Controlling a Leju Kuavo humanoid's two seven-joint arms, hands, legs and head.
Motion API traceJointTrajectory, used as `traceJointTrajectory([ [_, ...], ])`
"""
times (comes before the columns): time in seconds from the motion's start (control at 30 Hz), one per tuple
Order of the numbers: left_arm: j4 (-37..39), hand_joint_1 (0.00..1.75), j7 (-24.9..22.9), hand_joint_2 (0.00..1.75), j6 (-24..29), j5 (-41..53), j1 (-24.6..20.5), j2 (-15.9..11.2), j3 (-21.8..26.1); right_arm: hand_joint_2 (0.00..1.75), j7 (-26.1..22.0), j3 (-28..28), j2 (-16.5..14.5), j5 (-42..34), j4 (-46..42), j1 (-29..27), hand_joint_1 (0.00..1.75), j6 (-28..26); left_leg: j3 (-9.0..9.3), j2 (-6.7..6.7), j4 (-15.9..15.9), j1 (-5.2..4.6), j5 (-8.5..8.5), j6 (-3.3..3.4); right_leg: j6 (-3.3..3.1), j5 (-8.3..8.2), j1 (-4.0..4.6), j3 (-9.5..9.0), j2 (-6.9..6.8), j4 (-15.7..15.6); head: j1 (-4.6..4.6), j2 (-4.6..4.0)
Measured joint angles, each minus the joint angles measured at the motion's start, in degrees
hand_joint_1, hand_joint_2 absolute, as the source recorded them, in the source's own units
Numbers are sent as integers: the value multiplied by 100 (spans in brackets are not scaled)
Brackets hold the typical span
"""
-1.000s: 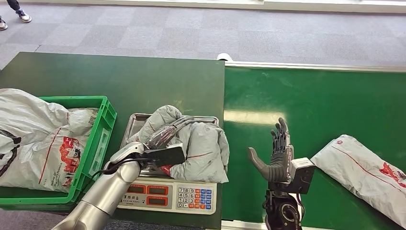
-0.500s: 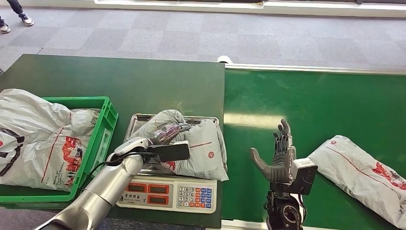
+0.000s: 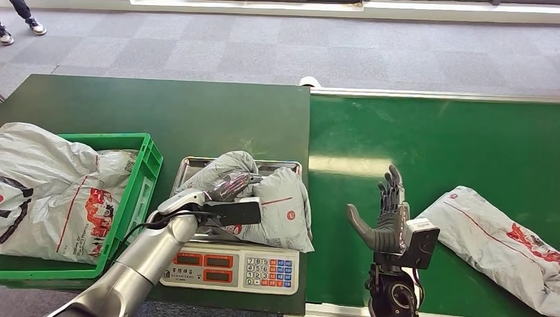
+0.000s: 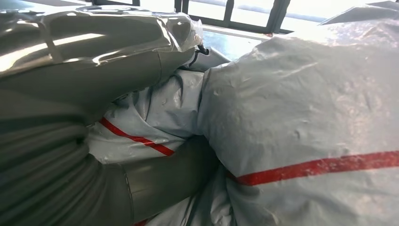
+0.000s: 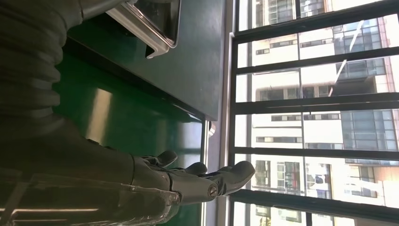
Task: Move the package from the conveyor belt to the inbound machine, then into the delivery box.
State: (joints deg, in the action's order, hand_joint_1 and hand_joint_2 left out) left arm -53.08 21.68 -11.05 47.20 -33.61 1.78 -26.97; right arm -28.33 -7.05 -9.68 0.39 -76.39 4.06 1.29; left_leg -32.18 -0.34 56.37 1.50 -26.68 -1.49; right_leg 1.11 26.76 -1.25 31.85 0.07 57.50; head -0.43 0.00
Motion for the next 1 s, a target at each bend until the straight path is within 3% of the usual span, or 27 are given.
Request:
traceJointTrajectory([
  [0.7, -49, 175, 196, 175, 81, -18, 39, -17, -12, 175, 0, 27, 0, 0, -13, -4, 0, -1, -2, 0, 0, 0, 0, 0, 0, 0, 0, 4, 0, 0, 0, 0],
  [0.83, -252, 175, 779, 175, 693, -243, 276, -8, 31, 175, 0, 38, 0, -18, -19, -12, 0, -14, -15, 1, 1, 0, 1, 0, 0, -1, 0, 21, 2, 0, 1, 0],
  [1.0, -1127, 175, 1555, 175, 2010, -898, 844, 90, 286, 175, -46, 27, -2, -126, -28, -22, 0, -60, -47, 5, 2, 0, 1, 0, 0, -3, 0, 55, 5, 1, 1, 0],
])
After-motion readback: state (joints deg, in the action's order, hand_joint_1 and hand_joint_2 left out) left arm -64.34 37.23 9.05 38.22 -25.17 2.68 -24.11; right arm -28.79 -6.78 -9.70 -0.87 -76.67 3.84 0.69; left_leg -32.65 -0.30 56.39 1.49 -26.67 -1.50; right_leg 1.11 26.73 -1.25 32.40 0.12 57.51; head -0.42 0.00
